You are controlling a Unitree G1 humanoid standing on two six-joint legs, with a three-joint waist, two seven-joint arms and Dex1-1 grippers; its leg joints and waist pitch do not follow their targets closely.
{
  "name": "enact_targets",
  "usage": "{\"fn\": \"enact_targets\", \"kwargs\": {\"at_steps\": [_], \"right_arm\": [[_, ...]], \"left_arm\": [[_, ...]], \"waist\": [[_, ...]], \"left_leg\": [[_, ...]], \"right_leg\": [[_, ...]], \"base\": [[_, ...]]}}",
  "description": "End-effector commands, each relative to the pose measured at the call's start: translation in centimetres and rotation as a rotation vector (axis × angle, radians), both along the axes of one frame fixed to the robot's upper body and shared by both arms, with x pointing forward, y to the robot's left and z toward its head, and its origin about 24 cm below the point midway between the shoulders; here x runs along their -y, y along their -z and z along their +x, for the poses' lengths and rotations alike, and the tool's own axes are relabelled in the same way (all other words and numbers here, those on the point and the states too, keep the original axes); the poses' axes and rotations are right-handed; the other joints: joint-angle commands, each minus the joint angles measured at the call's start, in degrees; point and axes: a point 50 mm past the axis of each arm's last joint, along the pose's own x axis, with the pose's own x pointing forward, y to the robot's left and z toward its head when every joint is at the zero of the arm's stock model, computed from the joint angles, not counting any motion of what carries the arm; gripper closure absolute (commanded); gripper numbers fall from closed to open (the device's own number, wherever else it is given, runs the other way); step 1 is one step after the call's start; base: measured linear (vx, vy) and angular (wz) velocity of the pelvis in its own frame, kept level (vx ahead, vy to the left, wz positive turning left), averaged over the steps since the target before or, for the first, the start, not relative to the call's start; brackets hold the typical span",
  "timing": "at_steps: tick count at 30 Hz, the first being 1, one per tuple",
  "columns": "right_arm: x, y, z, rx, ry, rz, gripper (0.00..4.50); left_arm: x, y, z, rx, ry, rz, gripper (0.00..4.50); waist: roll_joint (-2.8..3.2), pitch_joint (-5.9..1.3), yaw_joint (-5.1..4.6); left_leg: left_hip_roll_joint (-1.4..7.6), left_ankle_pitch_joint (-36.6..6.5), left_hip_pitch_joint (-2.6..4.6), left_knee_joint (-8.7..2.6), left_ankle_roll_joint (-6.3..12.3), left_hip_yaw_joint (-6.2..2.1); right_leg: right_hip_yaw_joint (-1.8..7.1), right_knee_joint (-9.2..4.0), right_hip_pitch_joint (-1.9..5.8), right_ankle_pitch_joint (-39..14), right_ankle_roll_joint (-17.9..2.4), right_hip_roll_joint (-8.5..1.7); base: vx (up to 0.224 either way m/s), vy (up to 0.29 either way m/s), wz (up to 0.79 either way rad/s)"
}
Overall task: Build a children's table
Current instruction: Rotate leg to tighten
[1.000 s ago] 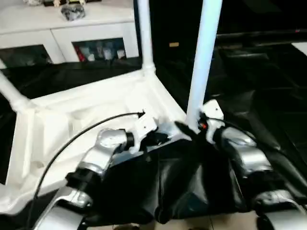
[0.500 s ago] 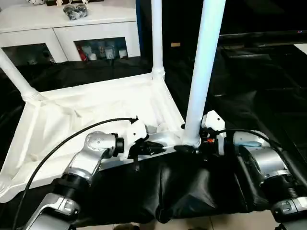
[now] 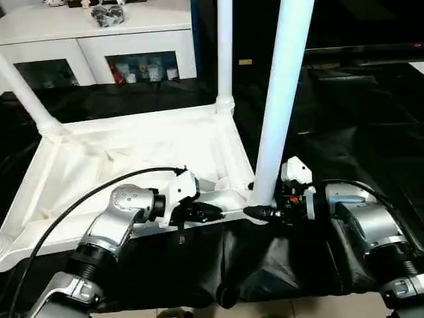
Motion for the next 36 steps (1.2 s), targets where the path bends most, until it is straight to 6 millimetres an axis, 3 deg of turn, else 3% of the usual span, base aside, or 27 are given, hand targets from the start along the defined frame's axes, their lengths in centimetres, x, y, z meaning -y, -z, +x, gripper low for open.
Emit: {"fn": "enact_targets", "kwargs": {"at_steps": [1,8,30,36], "right_arm": [[-0.8,0.1,-0.5,-0.018,-0.061,0.008,1.61],[-0.8,0.2,-0.6,-0.027,-0.068,0.005,1.87],[-1.1,0.3,-0.7,-0.030,-0.046,0.029,1.87],[-2.3,1.1,0.6,0.021,0.171,0.073,1.87]], "left_arm": [[0.6,-1.8,0.4,0.073,0.024,-0.044,4.50],[0.5,-1.7,0.3,0.069,0.021,-0.041,4.50],[0.7,-1.4,0.1,0.061,0.017,-0.045,4.50],[2.2,-1.5,0.9,0.099,-0.073,-0.073,4.50]], "waist": [[-1.08,-3.95,-0.10],[-1.13,-3.97,-0.01],[-1.10,-4.05,0.00],[-1.22,-3.88,-0.60]], "left_leg": [[3.59,-6.33,1.24,-3.66,6.21,-1.60],[3.58,-6.35,1.22,-3.63,6.21,-1.63],[3.52,-6.13,1.19,-3.49,6.35,-1.64],[3.36,-7.73,1.26,-3.70,4.49,-1.69]], "right_leg": [[2.56,-3.61,2.61,-6.76,-13.93,-4.02],[2.53,-3.58,2.65,-6.85,-13.86,-4.03],[2.49,-3.49,2.70,-6.43,-13.89,-3.98],[2.56,-3.93,2.62,-9.85,-13.03,-4.07]], "base": [[0.000,0.000,0.00],[0.000,0.000,0.00],[0.000,0.000,0.00],[0.000,0.000,0.00]]}}
